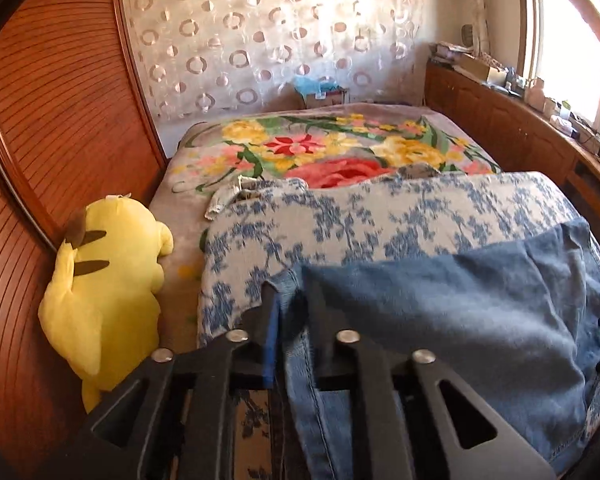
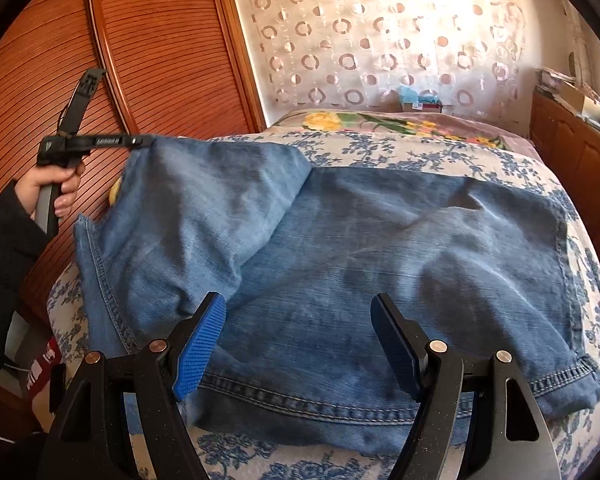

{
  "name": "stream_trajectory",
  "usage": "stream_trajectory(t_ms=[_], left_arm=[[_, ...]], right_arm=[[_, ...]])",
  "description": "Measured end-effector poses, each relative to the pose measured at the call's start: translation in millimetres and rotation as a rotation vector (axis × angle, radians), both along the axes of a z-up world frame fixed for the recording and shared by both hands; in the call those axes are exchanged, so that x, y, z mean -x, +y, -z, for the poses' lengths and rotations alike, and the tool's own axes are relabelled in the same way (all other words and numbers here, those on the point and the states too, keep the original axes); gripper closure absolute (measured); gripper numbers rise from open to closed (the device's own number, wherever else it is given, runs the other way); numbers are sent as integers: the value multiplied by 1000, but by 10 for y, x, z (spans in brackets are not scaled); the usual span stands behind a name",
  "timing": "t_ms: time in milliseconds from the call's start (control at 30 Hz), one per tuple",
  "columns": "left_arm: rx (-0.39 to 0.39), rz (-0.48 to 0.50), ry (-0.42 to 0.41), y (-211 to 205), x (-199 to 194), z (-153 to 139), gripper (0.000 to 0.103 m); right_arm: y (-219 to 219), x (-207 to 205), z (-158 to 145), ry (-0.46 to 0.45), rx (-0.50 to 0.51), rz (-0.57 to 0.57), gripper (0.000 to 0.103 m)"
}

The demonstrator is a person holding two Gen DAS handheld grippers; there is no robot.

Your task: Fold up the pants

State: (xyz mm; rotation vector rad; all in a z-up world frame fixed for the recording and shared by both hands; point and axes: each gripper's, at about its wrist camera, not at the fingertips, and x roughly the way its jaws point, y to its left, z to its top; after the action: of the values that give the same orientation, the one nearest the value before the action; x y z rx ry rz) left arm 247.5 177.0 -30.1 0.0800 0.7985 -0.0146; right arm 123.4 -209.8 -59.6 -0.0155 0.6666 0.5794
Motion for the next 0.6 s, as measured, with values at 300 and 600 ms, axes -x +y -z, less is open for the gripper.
stream_trajectory(t_ms=[300,600], left_arm=[[32,82,-99,-314,392,-108,24],[94,215,-139,-951,684,-123,24]], right_arm=[[-253,45,-17,-8,-11,63,26],[-597,170,-21,-12,10,143,26]])
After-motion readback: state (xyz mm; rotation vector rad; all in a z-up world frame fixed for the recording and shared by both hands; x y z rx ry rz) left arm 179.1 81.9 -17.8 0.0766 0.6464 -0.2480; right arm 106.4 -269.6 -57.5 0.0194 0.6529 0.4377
